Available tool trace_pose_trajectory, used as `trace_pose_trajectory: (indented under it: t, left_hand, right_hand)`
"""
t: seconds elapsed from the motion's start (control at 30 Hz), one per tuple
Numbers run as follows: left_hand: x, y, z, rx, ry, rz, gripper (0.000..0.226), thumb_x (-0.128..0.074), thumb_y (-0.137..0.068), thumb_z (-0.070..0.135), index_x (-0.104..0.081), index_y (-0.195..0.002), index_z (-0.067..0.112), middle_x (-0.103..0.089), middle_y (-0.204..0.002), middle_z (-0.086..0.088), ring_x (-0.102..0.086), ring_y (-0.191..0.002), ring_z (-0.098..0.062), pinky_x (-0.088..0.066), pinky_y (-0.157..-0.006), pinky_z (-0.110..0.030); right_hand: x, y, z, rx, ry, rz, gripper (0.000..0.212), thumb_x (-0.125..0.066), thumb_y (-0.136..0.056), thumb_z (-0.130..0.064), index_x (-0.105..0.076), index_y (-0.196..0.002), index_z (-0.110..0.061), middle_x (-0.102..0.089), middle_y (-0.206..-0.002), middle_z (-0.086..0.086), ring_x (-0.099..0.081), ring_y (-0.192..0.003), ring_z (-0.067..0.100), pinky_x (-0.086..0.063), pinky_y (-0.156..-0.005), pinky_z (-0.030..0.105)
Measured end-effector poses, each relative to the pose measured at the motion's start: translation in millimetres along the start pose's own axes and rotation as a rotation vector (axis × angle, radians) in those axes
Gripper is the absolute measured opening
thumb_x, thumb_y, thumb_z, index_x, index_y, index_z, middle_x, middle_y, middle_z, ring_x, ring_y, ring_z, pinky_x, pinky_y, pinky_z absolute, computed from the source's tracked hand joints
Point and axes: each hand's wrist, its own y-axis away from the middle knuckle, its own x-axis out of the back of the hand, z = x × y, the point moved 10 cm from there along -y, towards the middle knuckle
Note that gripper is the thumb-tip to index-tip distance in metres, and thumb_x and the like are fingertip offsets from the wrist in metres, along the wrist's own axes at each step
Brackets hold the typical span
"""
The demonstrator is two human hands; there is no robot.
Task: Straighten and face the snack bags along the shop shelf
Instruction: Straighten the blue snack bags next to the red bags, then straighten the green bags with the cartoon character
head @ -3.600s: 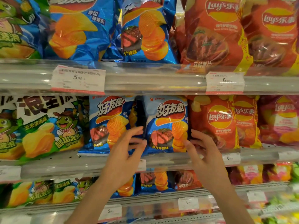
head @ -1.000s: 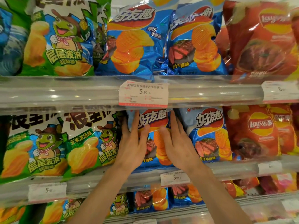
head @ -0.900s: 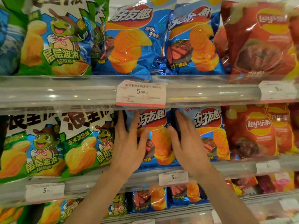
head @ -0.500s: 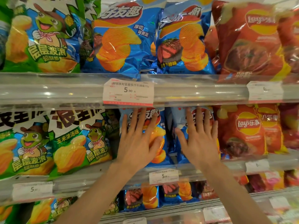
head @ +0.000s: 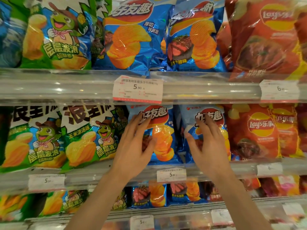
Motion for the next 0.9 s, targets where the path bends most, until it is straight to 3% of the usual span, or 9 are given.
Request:
trace_pose_trajectory:
  t: [0.07,0.13,0.2,0.27,0.4,0.57,0.63,0.77,0.9]
  left_hand:
    - [16,14,-8,0.082,0.097,0.041,0.052,-0.057,-0.100,0.041,-0.046,-0.147,0.023,-0.047,-0.148,0.004,-0.042,-0.137,-0.010,-0.038,-0.112,-0.029]
    - [28,32,-19,0.198,0.223,0.062,0.043,-0.059,-0.098,0.041,-0.049,-0.139,0.035,-0.056,-0.130,0.017,-0.053,-0.120,0.003,-0.044,-0.098,-0.016]
    - [37,56,-29,0.315,0.369,0.059,0.042,-0.058,-0.092,0.045,-0.052,-0.133,0.038,-0.062,-0.115,0.025,-0.061,-0.108,0.001,-0.050,-0.087,-0.014]
    - [46,81,-37,0.389,0.431,0.077,0.039,-0.057,-0.091,0.044,-0.056,-0.129,0.035,-0.067,-0.109,0.025,-0.064,-0.104,-0.001,-0.050,-0.085,-0.013]
    - [69,111,-46,0.442,0.403,0.174,0.021,-0.060,-0.097,0.033,-0.064,-0.114,0.046,-0.071,-0.103,0.026,-0.064,-0.099,0.007,-0.044,-0.077,-0.002]
    - [82,122,-74,0.504,0.458,0.149,0.021,-0.061,-0.095,0.034,-0.064,-0.115,0.037,-0.072,-0.099,0.021,-0.067,-0.094,0.002,-0.045,-0.075,-0.004]
    - [89,125,-89,0.517,0.492,0.133,0.023,-0.061,-0.093,0.037,-0.065,-0.115,0.037,-0.074,-0.096,0.017,-0.068,-0.093,-0.001,-0.046,-0.076,-0.006]
    - [113,130,-118,0.497,0.529,0.070,0.028,-0.057,-0.089,0.046,-0.065,-0.115,0.038,-0.074,-0.099,0.013,-0.068,-0.095,-0.002,-0.051,-0.080,-0.014]
    - [145,134,-152,0.501,0.545,0.065,0.022,-0.061,-0.092,0.040,-0.068,-0.112,0.037,-0.073,-0.100,0.020,-0.067,-0.096,0.000,-0.051,-0.077,-0.016]
  right_hand:
    - [7,15,-11,0.022,-0.116,0.048,0.048,-0.063,-0.095,-0.030,-0.056,-0.137,-0.008,-0.047,-0.148,0.012,-0.042,-0.137,0.027,-0.037,-0.112,0.040]
    - [6,30,-16,-0.012,-0.238,0.034,0.044,-0.060,-0.095,-0.034,-0.058,-0.133,-0.013,-0.053,-0.137,0.002,-0.050,-0.126,0.016,-0.041,-0.104,0.029]
    - [0,46,-14,-0.102,-0.385,-0.013,0.038,-0.057,-0.093,-0.043,-0.061,-0.124,-0.023,-0.060,-0.118,-0.015,-0.058,-0.108,-0.001,-0.046,-0.087,0.014]
    - [-17,63,-10,-0.217,-0.529,-0.104,0.032,-0.056,-0.090,-0.048,-0.065,-0.114,-0.029,-0.067,-0.098,-0.022,-0.063,-0.093,-0.005,-0.048,-0.071,0.008]
    - [-55,94,-11,-0.342,-0.631,-0.291,0.015,-0.061,-0.094,-0.036,-0.068,-0.106,-0.031,-0.073,-0.085,-0.019,-0.067,-0.078,0.000,-0.049,-0.065,0.013]
    - [-64,107,-29,-0.381,-0.664,-0.272,0.039,-0.053,-0.077,-0.058,-0.070,-0.096,-0.029,-0.073,-0.075,-0.012,-0.065,-0.066,0.005,-0.048,-0.063,0.018]
    - [-69,110,-37,-0.420,-0.656,-0.253,0.030,-0.056,-0.082,-0.050,-0.071,-0.097,-0.027,-0.073,-0.075,-0.011,-0.066,-0.068,0.006,-0.050,-0.064,0.020]
    - [-86,119,-64,-0.463,-0.646,-0.207,0.023,-0.059,-0.085,-0.041,-0.072,-0.097,-0.026,-0.076,-0.081,-0.006,-0.071,-0.081,0.014,-0.056,-0.080,0.038]
    - [-101,123,-96,-0.497,-0.624,-0.157,0.008,-0.064,-0.094,-0.023,-0.071,-0.093,-0.027,-0.075,-0.077,-0.010,-0.071,-0.079,0.015,-0.056,-0.070,0.025]
